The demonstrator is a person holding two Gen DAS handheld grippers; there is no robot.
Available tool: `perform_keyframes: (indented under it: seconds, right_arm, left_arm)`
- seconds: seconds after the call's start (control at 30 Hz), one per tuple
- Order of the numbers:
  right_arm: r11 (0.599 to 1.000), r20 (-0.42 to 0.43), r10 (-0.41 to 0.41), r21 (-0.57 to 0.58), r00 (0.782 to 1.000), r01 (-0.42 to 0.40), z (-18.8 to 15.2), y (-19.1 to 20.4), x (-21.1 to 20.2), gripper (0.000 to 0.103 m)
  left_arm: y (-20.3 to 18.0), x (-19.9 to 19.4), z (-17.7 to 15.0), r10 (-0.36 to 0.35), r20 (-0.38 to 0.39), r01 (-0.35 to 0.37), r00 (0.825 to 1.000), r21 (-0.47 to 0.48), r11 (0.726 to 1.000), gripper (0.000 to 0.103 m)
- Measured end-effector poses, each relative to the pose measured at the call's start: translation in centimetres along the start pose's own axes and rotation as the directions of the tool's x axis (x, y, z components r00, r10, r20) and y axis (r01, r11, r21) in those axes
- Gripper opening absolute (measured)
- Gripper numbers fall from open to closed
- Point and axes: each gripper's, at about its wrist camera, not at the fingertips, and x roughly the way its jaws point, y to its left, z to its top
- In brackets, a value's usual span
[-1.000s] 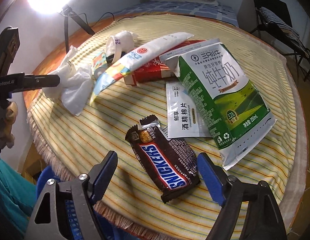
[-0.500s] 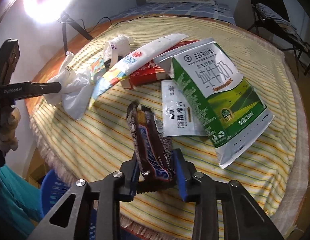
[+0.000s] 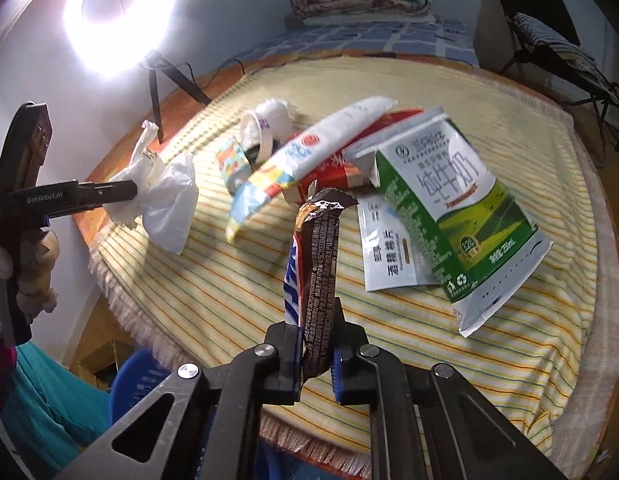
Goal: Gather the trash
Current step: 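Grasp the white plastic bag with the left tool while the right tool grasps the Snickers bar, then carry both items over the blue basket and open both tools to drop them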
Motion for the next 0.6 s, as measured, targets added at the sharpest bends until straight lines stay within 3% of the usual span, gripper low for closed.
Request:
perform_keyframes:
  seconds: [0.33, 0.6]
  right_arm:
    - [0.999, 0.034, 0.029, -0.017, 0.999, -0.028, -0.3, 2.1, -2.3, 0.009]
    - [0.998, 0.05, 0.04, -0.047, 0.998, -0.038, -2.5, 4.2, -4.4, 0.009]
  left_arm:
    - [-1.0, -2.3, -2.3, -0.027, -0.001, 0.027, 1.0, 0.047, 0.999, 0.049]
    - [-2.8, -4.1, -5.9, -0.044, -0.016, 0.046, 0.999, 0.124, 0.991, 0.049]
